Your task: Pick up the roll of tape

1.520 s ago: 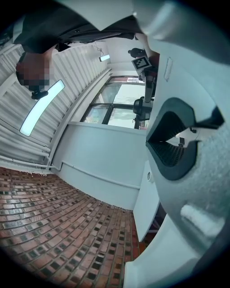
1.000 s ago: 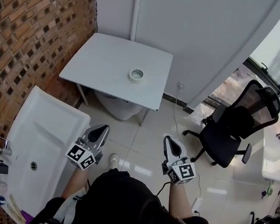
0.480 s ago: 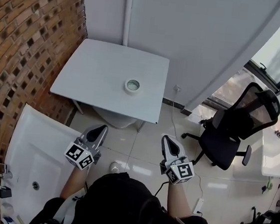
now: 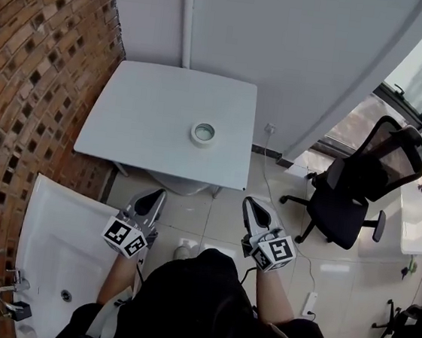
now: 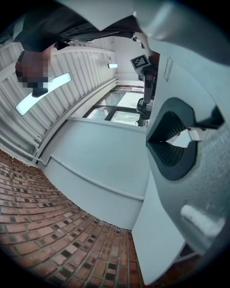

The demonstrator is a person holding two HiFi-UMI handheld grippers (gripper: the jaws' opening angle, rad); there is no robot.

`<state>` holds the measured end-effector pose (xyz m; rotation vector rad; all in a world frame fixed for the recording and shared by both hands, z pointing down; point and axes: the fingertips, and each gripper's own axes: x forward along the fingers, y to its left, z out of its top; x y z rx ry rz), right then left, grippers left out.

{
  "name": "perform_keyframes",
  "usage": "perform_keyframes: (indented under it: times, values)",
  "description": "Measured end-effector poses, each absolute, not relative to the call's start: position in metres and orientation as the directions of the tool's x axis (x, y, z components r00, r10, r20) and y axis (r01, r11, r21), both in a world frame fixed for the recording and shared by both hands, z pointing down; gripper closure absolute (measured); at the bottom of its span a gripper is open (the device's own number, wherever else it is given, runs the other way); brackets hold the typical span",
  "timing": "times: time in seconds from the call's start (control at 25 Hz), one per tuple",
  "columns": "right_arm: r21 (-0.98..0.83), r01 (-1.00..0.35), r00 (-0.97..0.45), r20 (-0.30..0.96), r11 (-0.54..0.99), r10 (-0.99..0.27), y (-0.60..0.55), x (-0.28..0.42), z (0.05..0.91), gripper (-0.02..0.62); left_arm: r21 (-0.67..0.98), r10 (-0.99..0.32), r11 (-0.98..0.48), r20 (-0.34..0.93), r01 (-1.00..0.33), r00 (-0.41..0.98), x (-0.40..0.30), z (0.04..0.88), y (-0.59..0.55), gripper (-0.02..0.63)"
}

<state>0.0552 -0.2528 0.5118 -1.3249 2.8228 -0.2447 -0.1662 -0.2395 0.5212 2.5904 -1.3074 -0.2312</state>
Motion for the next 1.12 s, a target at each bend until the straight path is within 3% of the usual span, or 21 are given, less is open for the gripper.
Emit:
perform_keyframes:
  times: [1.12]
  values:
    - [-0.113,-0.718,-0.692,0.008,0.687,-0.722,-0.400,0.059,0.509,0.591,0.271,-0.817,-0.563,-0.041,-0.781,0.575,-0.151,0.515,-0.371,0.604]
